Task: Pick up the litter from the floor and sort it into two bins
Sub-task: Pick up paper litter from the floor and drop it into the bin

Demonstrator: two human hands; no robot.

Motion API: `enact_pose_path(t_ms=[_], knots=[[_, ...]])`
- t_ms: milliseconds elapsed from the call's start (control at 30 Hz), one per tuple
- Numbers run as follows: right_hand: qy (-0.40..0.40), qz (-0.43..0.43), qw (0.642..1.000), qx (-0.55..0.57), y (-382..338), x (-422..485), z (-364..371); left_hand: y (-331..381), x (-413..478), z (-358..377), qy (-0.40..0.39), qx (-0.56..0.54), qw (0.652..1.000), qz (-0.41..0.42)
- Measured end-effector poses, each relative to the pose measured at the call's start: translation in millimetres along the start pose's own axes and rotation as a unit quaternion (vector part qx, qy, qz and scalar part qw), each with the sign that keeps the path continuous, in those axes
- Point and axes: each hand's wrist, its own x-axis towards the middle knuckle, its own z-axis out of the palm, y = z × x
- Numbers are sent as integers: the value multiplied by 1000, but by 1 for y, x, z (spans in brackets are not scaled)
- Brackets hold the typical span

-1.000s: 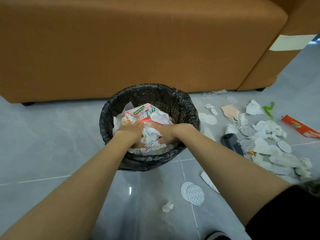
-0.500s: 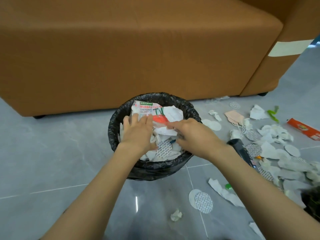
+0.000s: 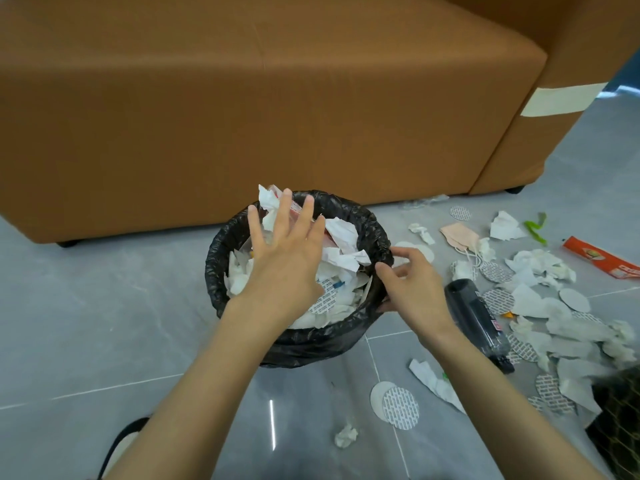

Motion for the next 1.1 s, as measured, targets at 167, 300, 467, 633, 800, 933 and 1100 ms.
enact_pose_path(t_ms=[167, 300, 467, 633, 800, 933, 1100], knots=[[-55, 135, 971, 190, -5, 2, 11, -4, 3, 5, 7, -8, 1000, -4], [-86, 184, 934, 295, -17, 5, 27, -15, 7, 9, 22, -58, 998, -7], [-150, 243, 864, 415, -41, 13, 52, -32, 12, 11, 31, -170, 985, -17], [-156, 223, 874, 403, -42, 20, 58, -39, 15, 14, 35, -214, 976, -15], [-157, 194, 920, 301, -15, 15, 36, -28, 11, 16, 67, -265, 962, 1], [-137, 218, 944, 204, 23, 2, 7, -4, 3, 20, 101, -305, 947, 18], [-151, 222, 960, 78, 76, -21, -20, 33, -4, 34, 111, -380, 917, 49]])
